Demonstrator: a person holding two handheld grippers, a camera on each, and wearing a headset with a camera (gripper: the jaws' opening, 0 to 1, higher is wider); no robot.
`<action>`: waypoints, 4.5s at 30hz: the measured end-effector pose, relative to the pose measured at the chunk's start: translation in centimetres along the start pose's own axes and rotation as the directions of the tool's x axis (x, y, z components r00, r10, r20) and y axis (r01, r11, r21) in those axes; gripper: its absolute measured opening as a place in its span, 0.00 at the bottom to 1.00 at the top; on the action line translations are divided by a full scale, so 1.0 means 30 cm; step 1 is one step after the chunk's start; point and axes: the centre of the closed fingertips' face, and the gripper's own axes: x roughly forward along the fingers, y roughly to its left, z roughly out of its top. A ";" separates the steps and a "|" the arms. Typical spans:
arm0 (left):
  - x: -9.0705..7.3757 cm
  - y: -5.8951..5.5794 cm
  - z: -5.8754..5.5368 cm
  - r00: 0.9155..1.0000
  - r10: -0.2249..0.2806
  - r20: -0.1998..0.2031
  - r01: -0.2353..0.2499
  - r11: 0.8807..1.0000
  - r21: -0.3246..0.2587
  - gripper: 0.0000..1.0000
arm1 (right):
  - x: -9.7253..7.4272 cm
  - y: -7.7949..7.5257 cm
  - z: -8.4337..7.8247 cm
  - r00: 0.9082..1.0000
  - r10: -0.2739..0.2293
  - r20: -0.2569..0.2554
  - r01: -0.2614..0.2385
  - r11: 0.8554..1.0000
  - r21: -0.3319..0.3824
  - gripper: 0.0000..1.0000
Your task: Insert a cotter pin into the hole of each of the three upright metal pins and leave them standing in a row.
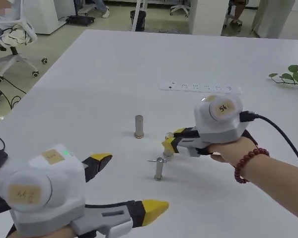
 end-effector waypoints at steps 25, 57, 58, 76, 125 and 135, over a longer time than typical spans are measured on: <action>0.010 -0.035 0.008 1.000 -0.022 -0.003 0.022 1.000 0.023 0.88 | -0.143 0.046 -0.098 0.999 -0.045 -0.007 0.045 0.999 0.024 0.13; 0.012 -0.066 0.011 0.999 -0.046 -0.005 0.046 0.998 0.034 0.86 | -0.207 0.185 -0.170 0.996 -0.092 0.011 0.091 0.992 0.090 0.13; 0.012 -0.067 0.010 0.999 -0.046 -0.006 0.047 0.998 0.034 0.85 | -0.207 0.189 -0.172 0.995 -0.095 0.011 0.094 0.991 0.093 0.13; 0.003 -0.076 0.005 0.999 -0.053 -0.008 0.053 0.998 0.036 0.84 | -0.213 0.209 -0.187 0.991 -0.131 0.012 0.129 0.987 0.091 0.13; 0.018 -0.061 -0.007 0.999 -0.033 -0.008 0.033 0.999 0.031 0.82 | -0.340 -0.091 -0.198 0.991 -0.130 -0.015 0.130 0.975 0.179 0.26; 0.017 -0.040 -0.009 1.000 -0.012 -0.001 0.012 1.000 0.022 0.83 | -0.318 -0.214 -0.241 0.986 -0.143 -0.083 0.153 0.978 0.140 0.24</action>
